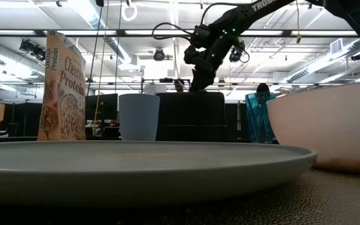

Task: Arrange a breakfast setting
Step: Put the bagel bread from the toaster on the gray plate

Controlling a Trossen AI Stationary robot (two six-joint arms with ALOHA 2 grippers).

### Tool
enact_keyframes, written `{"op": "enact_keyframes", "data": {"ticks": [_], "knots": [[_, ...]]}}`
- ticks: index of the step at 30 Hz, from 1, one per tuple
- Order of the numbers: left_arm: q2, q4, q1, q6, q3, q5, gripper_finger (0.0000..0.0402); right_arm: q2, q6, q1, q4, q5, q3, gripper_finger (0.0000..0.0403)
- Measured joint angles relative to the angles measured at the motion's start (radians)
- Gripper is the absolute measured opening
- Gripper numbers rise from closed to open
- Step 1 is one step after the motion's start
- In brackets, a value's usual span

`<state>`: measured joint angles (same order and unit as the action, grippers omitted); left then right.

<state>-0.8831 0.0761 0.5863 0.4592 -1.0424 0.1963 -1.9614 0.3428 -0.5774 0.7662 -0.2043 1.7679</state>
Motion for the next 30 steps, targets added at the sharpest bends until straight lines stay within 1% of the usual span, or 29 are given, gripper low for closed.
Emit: {"op": "enact_keyframes", "data": {"ticks": [15, 30], "knots": [[0.011, 0.001, 0.0, -0.001, 0.0, 0.0, 0.0144, 0.006, 0.0, 0.005, 0.003, 0.001, 0.001, 0.0096], [0.01, 0.001, 0.0, -0.001, 0.0, 0.0, 0.0144, 0.013, 0.018, 0.007, 0.098, 0.021, 0.136, 0.0096]]}}
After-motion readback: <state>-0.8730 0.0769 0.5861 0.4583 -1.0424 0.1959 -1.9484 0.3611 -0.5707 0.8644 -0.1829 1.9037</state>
